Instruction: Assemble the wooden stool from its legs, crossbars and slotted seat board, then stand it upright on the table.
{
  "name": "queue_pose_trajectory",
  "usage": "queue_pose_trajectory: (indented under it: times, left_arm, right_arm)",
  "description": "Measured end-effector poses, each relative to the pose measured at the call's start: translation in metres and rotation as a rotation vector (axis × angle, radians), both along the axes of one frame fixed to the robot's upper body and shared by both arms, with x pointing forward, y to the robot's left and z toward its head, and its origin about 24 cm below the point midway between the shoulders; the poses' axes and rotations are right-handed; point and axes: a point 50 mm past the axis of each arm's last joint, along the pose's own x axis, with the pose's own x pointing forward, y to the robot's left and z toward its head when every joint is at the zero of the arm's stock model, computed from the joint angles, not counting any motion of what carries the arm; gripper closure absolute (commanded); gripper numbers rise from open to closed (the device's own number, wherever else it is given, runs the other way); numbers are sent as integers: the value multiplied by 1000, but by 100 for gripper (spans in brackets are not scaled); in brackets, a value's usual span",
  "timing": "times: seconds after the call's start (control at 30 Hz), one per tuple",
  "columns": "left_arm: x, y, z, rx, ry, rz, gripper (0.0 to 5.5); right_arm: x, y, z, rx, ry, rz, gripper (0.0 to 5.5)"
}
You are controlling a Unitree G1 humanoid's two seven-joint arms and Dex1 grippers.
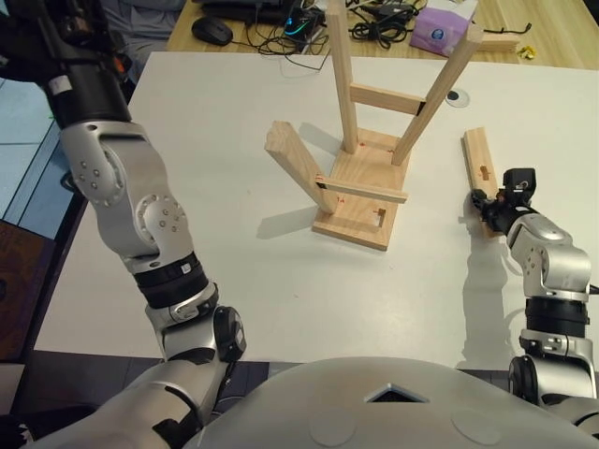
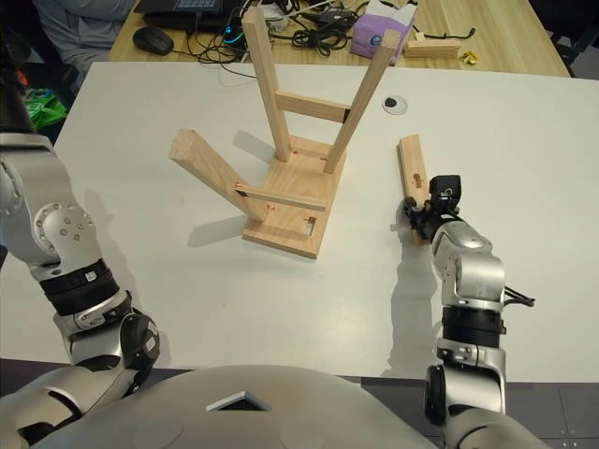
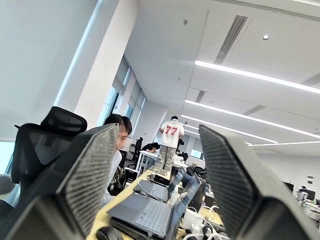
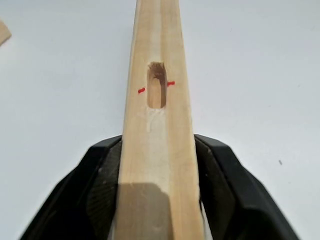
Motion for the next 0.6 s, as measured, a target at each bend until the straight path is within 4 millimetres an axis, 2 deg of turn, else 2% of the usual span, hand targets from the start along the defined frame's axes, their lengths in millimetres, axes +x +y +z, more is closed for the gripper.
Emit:
queue_pose_trajectory:
  times: [0.17,0.27,0.33,0.4,0.47,0.6]
  left_arm:
    - [-5,6,56,68,-164,4,249]
    - [-4,-7,78,96,-217,-76,249]
    - [1,-25,85,111,-218,-194,249]
    - [7,-51,93,106,-226,-360,249]
    - [17,-71,93,87,-186,-515,249]
    - [32,-113,81,140,-62,-813,249]
  right_arm:
    - [11,12,40,-175,-388,19,337]
    - [14,12,60,-277,-585,5,337]
    - [18,8,82,-344,-714,6,337]
    - [27,5,119,-410,-882,24,337]
    - [32,11,148,-424,-998,85,337]
    - [38,29,179,-387,-1100,286,337]
